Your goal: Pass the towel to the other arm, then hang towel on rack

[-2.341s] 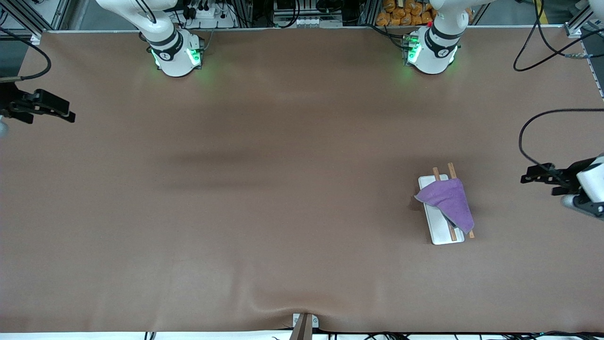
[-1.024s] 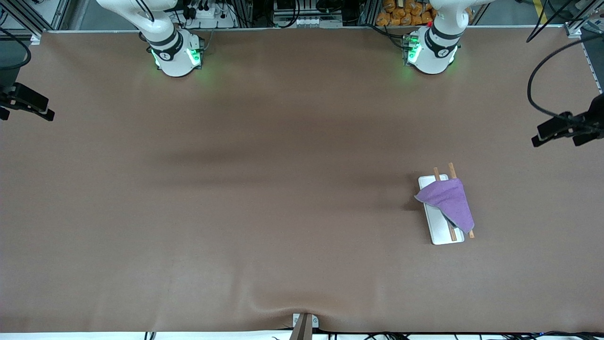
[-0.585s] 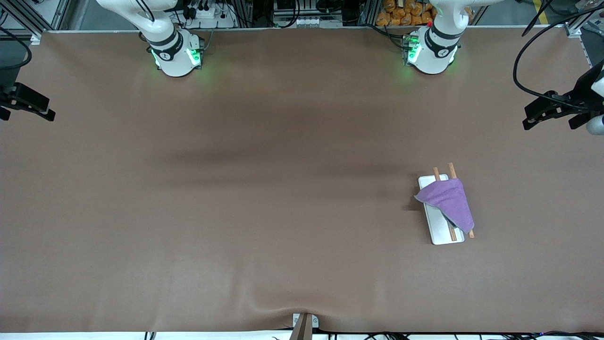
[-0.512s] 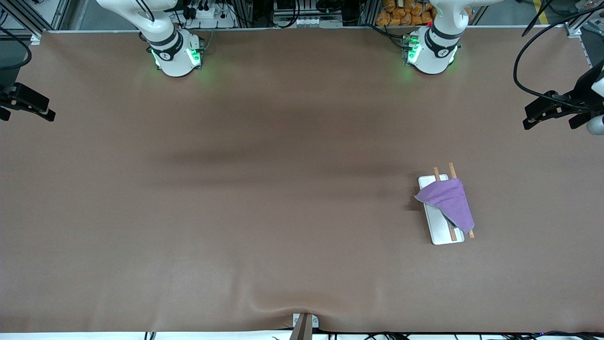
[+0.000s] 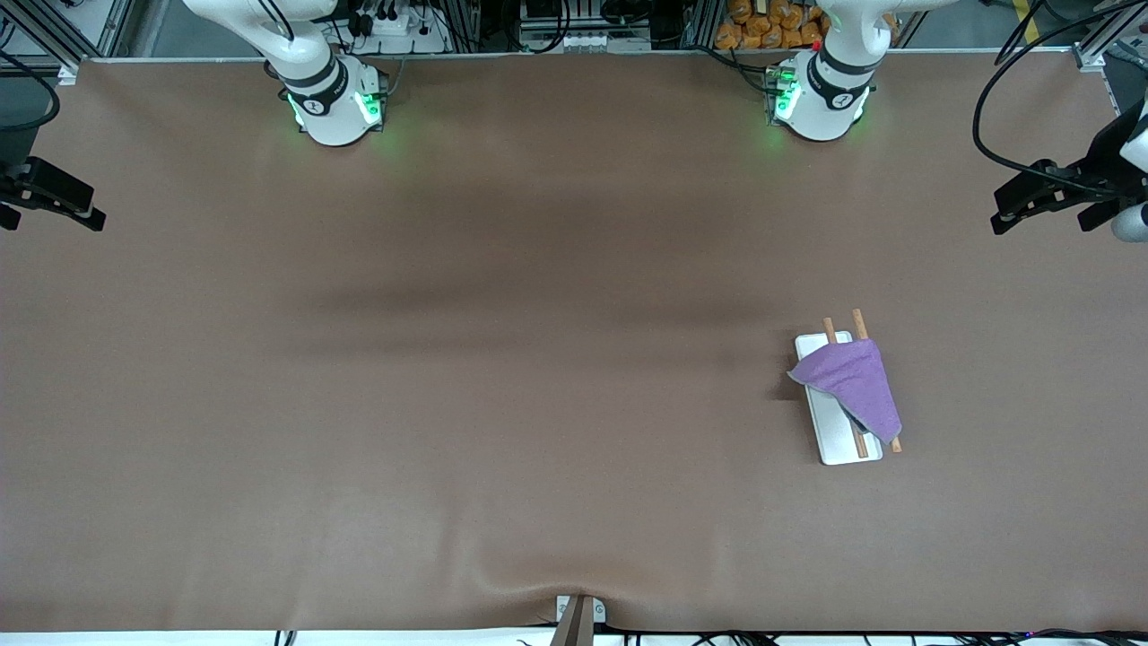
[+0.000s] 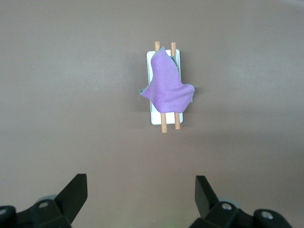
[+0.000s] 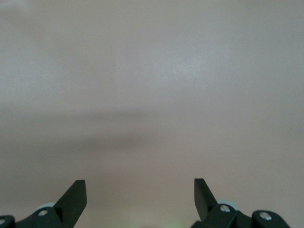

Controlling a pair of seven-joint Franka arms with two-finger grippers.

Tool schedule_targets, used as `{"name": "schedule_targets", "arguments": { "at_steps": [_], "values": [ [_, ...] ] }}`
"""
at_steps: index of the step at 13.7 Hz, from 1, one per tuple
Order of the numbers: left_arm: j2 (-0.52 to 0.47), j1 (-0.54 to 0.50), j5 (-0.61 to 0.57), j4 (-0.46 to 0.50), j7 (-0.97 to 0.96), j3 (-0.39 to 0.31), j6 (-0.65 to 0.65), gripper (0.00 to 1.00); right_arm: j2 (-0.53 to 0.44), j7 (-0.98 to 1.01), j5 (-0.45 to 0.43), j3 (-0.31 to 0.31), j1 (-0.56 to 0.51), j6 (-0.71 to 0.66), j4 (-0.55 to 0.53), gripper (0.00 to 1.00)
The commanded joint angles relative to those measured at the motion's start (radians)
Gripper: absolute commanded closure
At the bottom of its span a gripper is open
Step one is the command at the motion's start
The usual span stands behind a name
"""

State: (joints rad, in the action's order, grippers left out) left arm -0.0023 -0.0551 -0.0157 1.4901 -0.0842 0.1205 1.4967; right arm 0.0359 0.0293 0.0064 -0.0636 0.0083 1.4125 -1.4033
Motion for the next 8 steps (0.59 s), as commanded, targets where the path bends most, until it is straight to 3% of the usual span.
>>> {"name": "schedule_targets", "arguments": {
  "at_steps": [1, 8],
  "values": [
    [-0.042, 0.018, -0.027, 0.021, -0.02, -0.008, -0.018, 0.0, -0.004, -0.009, 0.007, 0.018, -0.024, -0.01, 0.01, 0.0],
    [-0.041, 0.038, -0.032, 0.002, -0.006, -0.036, -0.024, 0.0, -0.004, -0.011, 0.011, 0.016, -0.024, -0.009, 0.012, 0.0]
  ]
}}
